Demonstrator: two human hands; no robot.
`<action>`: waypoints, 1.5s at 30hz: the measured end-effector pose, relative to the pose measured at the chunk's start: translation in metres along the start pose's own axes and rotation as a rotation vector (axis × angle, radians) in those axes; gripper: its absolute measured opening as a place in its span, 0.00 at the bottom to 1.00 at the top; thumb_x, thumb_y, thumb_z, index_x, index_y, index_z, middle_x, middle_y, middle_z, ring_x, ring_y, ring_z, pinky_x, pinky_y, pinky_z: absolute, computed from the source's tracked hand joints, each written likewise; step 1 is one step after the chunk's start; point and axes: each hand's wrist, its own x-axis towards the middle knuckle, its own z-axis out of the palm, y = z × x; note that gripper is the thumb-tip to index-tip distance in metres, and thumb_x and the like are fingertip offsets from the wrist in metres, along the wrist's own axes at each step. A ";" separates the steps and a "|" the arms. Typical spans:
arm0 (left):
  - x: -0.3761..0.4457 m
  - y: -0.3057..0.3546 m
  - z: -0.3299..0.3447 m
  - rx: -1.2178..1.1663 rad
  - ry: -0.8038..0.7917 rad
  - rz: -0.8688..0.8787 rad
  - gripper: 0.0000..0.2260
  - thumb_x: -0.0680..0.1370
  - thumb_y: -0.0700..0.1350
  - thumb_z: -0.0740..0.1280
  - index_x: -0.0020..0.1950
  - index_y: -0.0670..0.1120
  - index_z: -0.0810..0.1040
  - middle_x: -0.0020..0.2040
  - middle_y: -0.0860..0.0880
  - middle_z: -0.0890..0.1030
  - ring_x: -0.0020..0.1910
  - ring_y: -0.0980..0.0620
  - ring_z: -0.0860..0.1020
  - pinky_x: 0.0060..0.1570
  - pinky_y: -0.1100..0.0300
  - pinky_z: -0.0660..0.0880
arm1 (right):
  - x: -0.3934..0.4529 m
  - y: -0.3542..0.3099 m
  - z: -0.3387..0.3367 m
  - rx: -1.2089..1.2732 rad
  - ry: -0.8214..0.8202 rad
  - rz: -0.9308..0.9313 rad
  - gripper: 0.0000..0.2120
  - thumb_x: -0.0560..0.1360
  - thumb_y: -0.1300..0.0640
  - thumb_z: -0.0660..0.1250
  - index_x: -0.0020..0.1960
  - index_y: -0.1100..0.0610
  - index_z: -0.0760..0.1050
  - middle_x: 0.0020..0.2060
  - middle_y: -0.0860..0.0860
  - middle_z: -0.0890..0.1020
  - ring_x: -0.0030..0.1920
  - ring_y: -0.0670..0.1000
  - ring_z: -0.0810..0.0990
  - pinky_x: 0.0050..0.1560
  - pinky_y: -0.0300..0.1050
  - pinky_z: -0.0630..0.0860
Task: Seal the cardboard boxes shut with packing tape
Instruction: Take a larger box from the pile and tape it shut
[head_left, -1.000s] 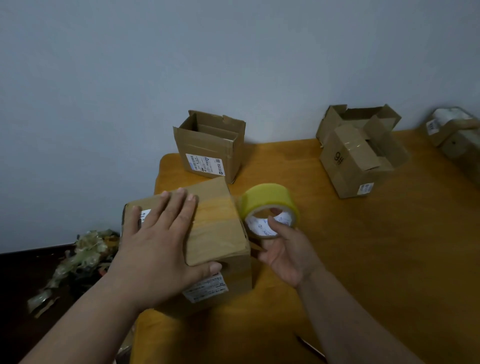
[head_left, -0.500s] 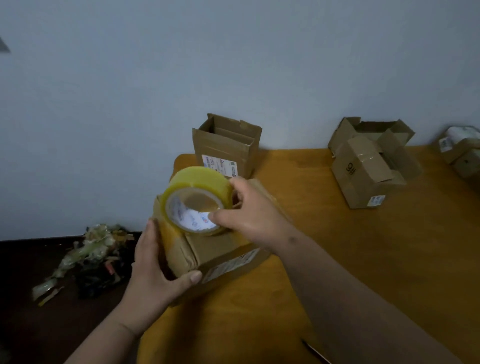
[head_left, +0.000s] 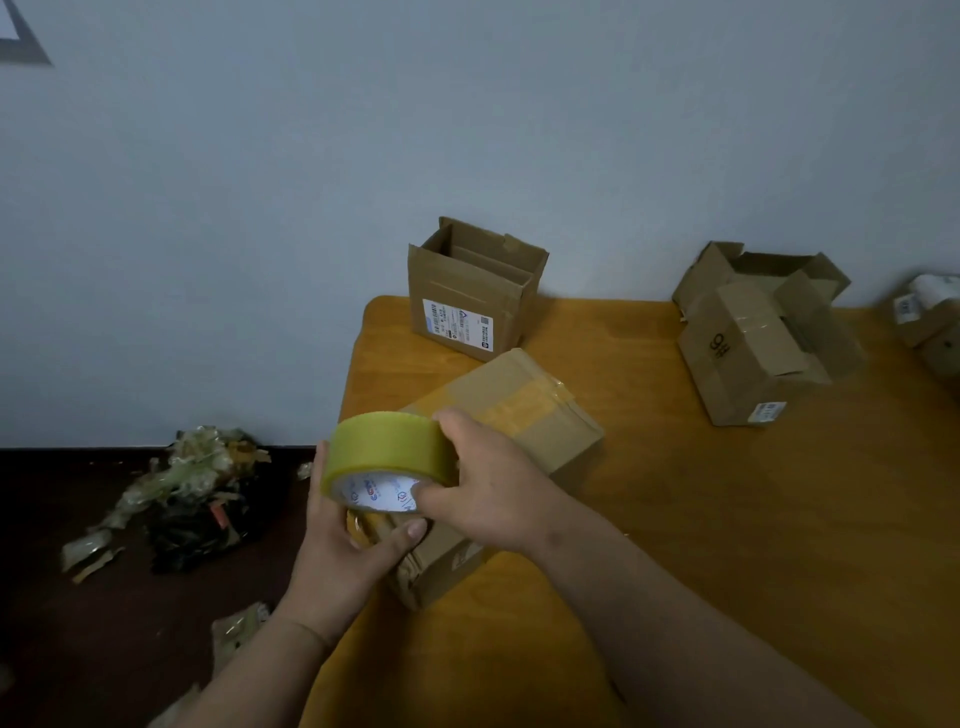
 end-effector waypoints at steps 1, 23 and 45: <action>0.000 -0.001 0.001 -0.007 -0.004 -0.001 0.54 0.56 0.72 0.76 0.77 0.59 0.58 0.79 0.57 0.55 0.74 0.55 0.63 0.69 0.44 0.69 | 0.001 0.001 -0.001 -0.002 0.000 0.004 0.14 0.73 0.51 0.68 0.54 0.45 0.65 0.39 0.44 0.72 0.37 0.45 0.72 0.34 0.42 0.67; 0.031 0.020 0.017 0.433 -0.318 0.297 0.37 0.79 0.56 0.60 0.77 0.61 0.34 0.77 0.66 0.34 0.76 0.65 0.37 0.76 0.56 0.46 | -0.008 0.045 -0.072 -0.019 0.128 -0.007 0.18 0.69 0.60 0.73 0.51 0.46 0.69 0.38 0.47 0.75 0.33 0.44 0.73 0.31 0.39 0.70; 0.015 0.047 0.026 0.234 -0.327 0.013 0.23 0.76 0.59 0.59 0.63 0.83 0.56 0.77 0.67 0.42 0.76 0.61 0.45 0.76 0.49 0.52 | -0.118 0.178 -0.139 -0.466 -0.117 0.519 0.31 0.75 0.60 0.66 0.72 0.36 0.63 0.64 0.42 0.75 0.63 0.48 0.74 0.60 0.46 0.67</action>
